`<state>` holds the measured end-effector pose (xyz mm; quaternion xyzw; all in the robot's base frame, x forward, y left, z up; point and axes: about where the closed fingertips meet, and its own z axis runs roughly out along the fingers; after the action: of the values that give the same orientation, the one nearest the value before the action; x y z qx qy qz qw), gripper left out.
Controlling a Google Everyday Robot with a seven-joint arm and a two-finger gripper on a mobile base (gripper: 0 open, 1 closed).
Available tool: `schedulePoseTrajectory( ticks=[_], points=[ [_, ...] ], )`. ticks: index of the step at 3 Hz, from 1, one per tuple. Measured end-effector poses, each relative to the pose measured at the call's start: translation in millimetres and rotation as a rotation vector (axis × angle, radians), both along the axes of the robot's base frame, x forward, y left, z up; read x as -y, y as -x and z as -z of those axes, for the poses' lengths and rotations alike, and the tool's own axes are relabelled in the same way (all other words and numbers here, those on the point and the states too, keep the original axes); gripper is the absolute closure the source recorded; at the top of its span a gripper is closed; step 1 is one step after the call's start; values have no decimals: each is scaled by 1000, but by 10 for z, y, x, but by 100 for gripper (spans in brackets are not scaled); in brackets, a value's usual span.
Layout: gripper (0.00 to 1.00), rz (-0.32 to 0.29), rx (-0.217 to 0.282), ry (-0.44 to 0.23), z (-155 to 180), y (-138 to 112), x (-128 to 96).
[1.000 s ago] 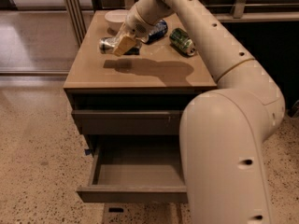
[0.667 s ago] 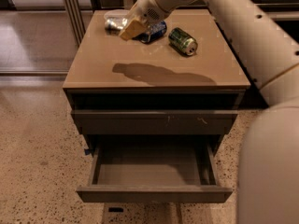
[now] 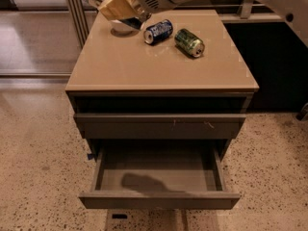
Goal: Place redbull can into middle drawer
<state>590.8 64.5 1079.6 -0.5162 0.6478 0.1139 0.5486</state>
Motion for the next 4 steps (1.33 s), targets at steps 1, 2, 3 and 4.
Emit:
schedulePoseTrajectory(
  ticks=[1,2,3,4],
  points=[
    [100,0,0,0,2,-2,1],
    [100,11,-16,4,103,91,10],
    [100,82,-51,-47,210,400,49],
    [100,247,-90,-88,506,660,360]
  ],
)
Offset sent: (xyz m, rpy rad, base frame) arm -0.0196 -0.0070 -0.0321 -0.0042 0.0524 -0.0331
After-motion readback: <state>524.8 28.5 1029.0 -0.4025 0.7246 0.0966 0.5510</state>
